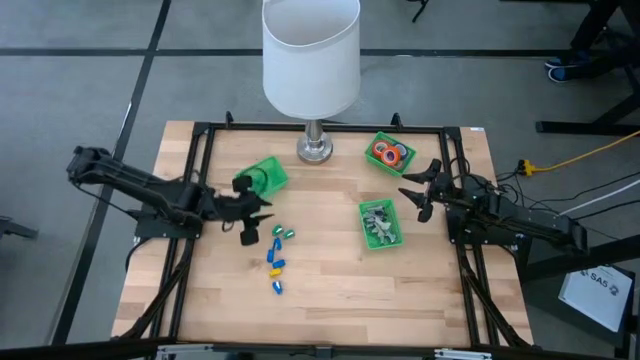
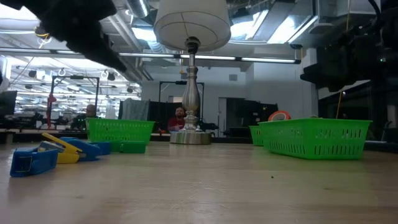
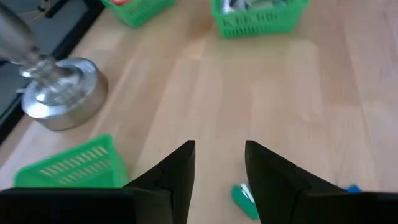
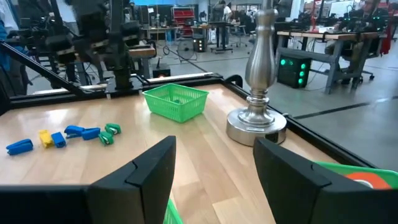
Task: Pick and place Stapler, Stapler remover, tape
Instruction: Put the green stapler into the left green bin
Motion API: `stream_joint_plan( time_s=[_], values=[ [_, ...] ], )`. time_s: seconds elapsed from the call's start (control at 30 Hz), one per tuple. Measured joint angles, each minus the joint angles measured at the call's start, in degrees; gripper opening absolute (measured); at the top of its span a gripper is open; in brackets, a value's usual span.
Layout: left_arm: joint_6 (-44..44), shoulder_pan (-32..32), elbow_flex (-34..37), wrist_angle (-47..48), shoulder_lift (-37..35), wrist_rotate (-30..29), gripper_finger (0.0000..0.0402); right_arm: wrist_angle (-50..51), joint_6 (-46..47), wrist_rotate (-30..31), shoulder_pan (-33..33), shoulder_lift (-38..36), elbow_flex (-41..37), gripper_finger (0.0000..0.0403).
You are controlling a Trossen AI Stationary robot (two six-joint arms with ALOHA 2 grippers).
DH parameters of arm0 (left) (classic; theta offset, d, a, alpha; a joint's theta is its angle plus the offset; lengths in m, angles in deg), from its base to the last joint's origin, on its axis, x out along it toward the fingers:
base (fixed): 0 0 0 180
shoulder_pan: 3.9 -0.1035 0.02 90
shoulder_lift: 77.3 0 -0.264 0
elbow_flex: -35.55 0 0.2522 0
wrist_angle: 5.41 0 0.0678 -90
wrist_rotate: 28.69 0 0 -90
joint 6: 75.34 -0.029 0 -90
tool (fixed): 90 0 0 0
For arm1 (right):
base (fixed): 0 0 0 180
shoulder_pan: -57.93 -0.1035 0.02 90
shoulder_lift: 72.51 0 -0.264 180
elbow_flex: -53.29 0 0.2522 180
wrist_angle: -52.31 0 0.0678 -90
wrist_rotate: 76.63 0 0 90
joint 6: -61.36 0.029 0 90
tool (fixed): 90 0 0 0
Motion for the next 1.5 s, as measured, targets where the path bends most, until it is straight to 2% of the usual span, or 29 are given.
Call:
stream_joint_plan(
  time_s=[0.2, 0.43, 0.7, 0.8, 1.07, 1.27, 1.5],
  values=[
    [0.7, 6.3, 0.0, 0.0, 6.3, -3.8, 0.0131, 0.0, 0.0, 0.1, 0.0, 0.0, 0.0, 0.0220],
    [1.6, 7.9, 0.0, -3.6, 13.5, -4.0, 0.0154, 0.0, 0.0, 0.1, 0.0, 0.0, 0.0, 0.0220],
    [4.1, 4.8, 0.0, -7.4, 18.3, 3.9, 0.0196, 0.0, 0.0, 0.1, 0.0, 0.0, 0.0, 0.0220],
    [4.2, 3.5, 0.0, -7.6, 19.4, 4.6, 0.0204, 0.0, 0.0, 0.1, 0.0, 0.0, 0.0, 0.0220],
    [12.3, -1.4, 0.0, -6.9, 24.8, 7.6, 0.0206, 0.0, 0.0, 0.1, 0.0, 0.0, 0.0, 0.0220],
    [14.2, -3.5, 0.0, -7.0, 28.3, 9.9, 0.0206, 0.0, 0.0, 0.1, 0.0, 0.0, 0.0, 0.0220],
    [14.0, -3.6, -0.1, -7.7, 31.2, 9.8, 0.0206, 0.0, 0.0, 0.1, 0.0, 0.0, 0.0, 0.0220]
  ],
)
